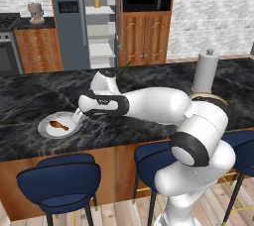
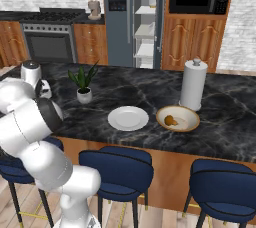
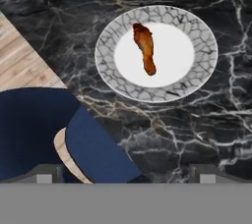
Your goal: Pick the chicken drumstick and mushroom from their plates and place them in the bowl. Then put the bowl in the fridge.
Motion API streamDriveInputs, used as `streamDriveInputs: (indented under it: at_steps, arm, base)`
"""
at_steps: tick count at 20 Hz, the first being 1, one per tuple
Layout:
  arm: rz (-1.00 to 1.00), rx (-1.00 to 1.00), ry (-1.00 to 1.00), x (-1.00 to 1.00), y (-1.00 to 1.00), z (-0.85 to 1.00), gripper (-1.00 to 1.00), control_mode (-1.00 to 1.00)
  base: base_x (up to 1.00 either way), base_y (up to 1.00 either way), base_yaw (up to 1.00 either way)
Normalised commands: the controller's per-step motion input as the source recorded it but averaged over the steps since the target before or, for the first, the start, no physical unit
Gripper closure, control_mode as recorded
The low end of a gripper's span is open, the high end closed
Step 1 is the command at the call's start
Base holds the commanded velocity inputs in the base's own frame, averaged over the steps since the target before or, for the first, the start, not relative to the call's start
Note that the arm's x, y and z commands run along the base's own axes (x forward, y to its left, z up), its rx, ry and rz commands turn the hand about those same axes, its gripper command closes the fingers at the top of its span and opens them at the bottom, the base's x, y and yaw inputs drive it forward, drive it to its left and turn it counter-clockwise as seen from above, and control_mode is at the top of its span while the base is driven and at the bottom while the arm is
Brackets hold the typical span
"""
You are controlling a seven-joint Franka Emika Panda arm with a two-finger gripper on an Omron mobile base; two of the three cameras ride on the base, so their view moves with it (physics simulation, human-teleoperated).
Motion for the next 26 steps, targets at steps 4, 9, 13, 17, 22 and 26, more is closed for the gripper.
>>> streamDriveInputs:
  at_steps: [4, 9, 13, 17, 22, 26]
  arm:
    - [0.0, -0.13, 0.0, 0.31, 0.37, 0.0, -1.0, -1.0]
    - [0.0, -0.12, 0.01, 0.37, 0.47, -0.04, -1.0, -1.0]
    - [0.0, 0.0, 0.02, 0.39, 0.32, -0.1, -1.0, -1.0]
    - [0.0, 0.0, 0.04, 0.4, 0.28, -0.21, -1.0, -1.0]
    - [0.0, -0.01, 0.06, 0.32, 0.3, -0.33, -1.0, -1.0]
    - [0.0, 0.0, 0.04, 0.36, 0.25, -0.39, -1.0, -1.0]
  base:
    - [0.0, 0.0, 0.0]
    - [0.0, 0.0, 0.0]
    - [0.0, 0.0, 0.0]
    - [0.0, 0.0, 0.0]
    - [0.0, 0.0, 0.0]
    - [0.0, 0.0, 0.0]
